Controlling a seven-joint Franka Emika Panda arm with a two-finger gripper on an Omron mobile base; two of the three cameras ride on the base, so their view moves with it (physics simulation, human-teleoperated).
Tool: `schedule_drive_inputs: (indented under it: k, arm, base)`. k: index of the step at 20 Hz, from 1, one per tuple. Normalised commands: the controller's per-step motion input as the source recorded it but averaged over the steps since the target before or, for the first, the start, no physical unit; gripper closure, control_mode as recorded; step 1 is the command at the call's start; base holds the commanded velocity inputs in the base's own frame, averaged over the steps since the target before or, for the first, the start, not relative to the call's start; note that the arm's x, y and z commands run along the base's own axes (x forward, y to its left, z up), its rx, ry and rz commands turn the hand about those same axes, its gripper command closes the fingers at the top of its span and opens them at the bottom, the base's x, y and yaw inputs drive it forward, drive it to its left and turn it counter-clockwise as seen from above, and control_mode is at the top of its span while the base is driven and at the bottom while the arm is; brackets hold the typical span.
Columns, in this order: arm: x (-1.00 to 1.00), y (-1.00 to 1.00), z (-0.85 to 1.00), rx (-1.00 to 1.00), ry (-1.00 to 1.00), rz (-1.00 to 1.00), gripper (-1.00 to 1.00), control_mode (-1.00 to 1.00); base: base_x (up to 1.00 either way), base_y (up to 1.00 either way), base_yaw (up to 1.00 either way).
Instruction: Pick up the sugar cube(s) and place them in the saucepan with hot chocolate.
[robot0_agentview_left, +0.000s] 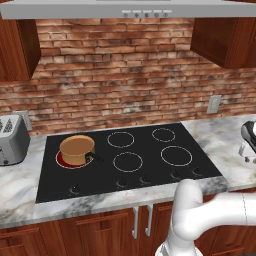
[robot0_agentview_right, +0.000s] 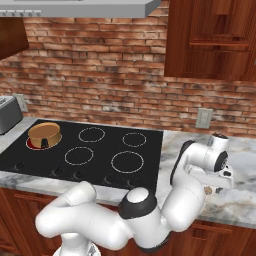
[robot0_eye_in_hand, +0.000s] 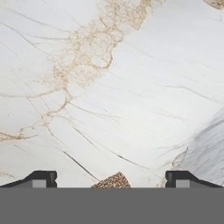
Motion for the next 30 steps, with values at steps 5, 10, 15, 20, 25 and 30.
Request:
schedule_drive_inputs:
  k: [5,10,15,20,25,30]
  arm:
    - [-0.08,0.0,-0.08,0.0,0.02,0.0,-1.0,-1.0]
    - [-0.12,0.0,-0.07,0.0,0.0,0.0,-1.0,-1.0]
    - [-0.09,0.0,0.0,0.0,0.0,0.0,-1.0,-1.0]
    - [-0.04,0.11,-0.04,0.0,0.0,0.0,1.0,-1.0]
    - [0.0,0.03,-0.01,0.0,0.0,0.0,1.0,-1.0]
    - [0.0,0.0,0.0,0.0,0.0,0.0,1.0,-1.0]
  base:
    - [0.0,0.0,0.0]
    - [0.0,0.0,0.0]
    - [0.0,0.0,0.0]
    - [0.0,0.0,0.0]
    - [0.0,0.0,0.0]
    - [0.0,0.0,0.0]
